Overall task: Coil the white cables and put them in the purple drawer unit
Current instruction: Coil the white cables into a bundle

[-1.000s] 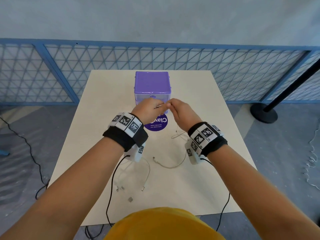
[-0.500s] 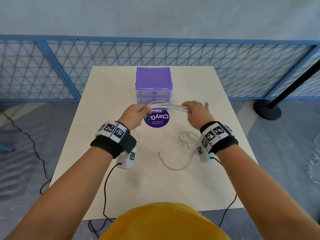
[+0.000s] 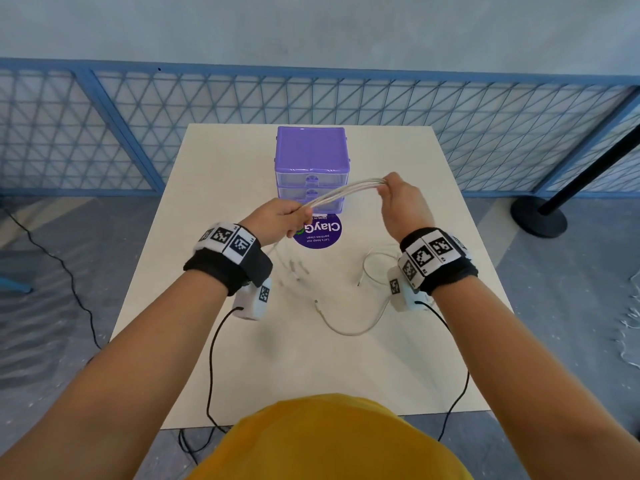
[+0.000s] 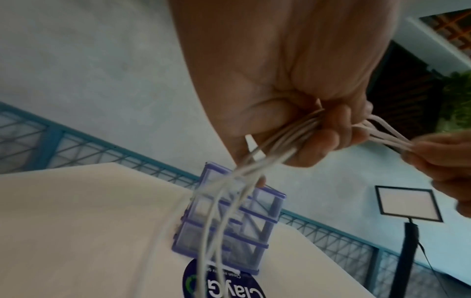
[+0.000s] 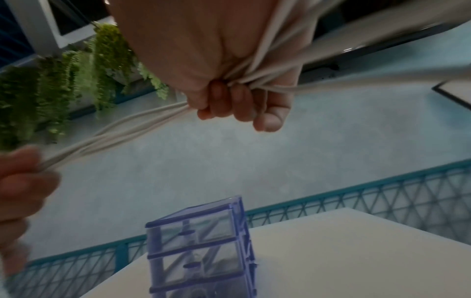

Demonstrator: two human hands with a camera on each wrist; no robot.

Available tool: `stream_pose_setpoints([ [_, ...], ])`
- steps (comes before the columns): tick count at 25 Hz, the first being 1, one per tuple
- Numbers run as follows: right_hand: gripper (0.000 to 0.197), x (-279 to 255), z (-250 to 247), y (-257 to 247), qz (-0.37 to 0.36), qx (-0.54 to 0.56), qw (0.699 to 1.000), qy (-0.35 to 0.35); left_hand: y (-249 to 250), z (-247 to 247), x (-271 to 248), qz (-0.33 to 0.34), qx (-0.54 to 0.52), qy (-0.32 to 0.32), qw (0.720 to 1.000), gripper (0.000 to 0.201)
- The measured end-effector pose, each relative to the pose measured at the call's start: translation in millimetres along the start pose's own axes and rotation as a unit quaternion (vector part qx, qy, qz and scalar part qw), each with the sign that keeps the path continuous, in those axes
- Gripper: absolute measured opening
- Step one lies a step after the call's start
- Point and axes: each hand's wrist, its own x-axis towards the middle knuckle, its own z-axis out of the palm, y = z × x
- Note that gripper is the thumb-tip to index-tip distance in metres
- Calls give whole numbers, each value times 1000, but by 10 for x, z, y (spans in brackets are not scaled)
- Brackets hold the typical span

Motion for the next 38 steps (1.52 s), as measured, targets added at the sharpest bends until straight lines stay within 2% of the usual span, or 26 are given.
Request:
stream_pose_setpoints([
  [2,25,26,-12,131,41,-1,999,8,-92,-14,-21,-14,1,6,1000,27],
  [4,26,8,29,171,50,-57,997,-8,-137,-11,-38,-31,-5,12,999,27],
  [5,32,-22,68,147,19,-116,993,-25,-136,8,-48,-33,-1,14,999,28],
  [7,52,-101,197,-1,-116,-238,962,-65,-76,71,-57,-22,19,9,1000,27],
  [9,49,-173,356,-182,-235,-270,929,-99,24,147,-51,7,23,-7,1000,26],
  [10,39,-185,399,-255,-259,-256,925,-111,69,166,-45,21,18,-14,1000,27],
  [13,19,-98,327,-268,-215,-160,952,-148,113,104,-64,34,17,-19,999,25],
  [16,17,-16,152,-131,-141,-35,985,-91,53,-25,-99,19,29,-7,999,13],
  [19,19,-14,94,-77,-117,10,991,-71,7,-69,-110,5,32,2,999,15],
  [23,24,-92,111,-119,-128,-29,987,-95,28,-12,-99,6,0,53,999,23],
  [25,28,-156,180,-198,-169,-109,969,-143,87,48,-81,20,30,71,997,25],
  [27,26,-183,254,-290,-185,-139,957,-174,162,108,-65,42,56,61,996,26],
  [29,26,-159,264,-315,-169,-137,965,-145,219,111,-61,21,16,68,997,31],
  [31,26,-131,199,-273,-145,-122,977,-97,244,53,-93,-22,-81,67,994,31],
  [33,25,-128,133,-230,-128,-102,983,-80,233,13,-126,-21,-132,42,990,27],
  [35,25,-139,120,-228,-124,-95,985,-78,220,14,-132,-5,-102,33,994,24],
  [38,25,-153,154,-203,-117,-83,986,-82,253,48,-112,-16,-47,58,997,27],
])
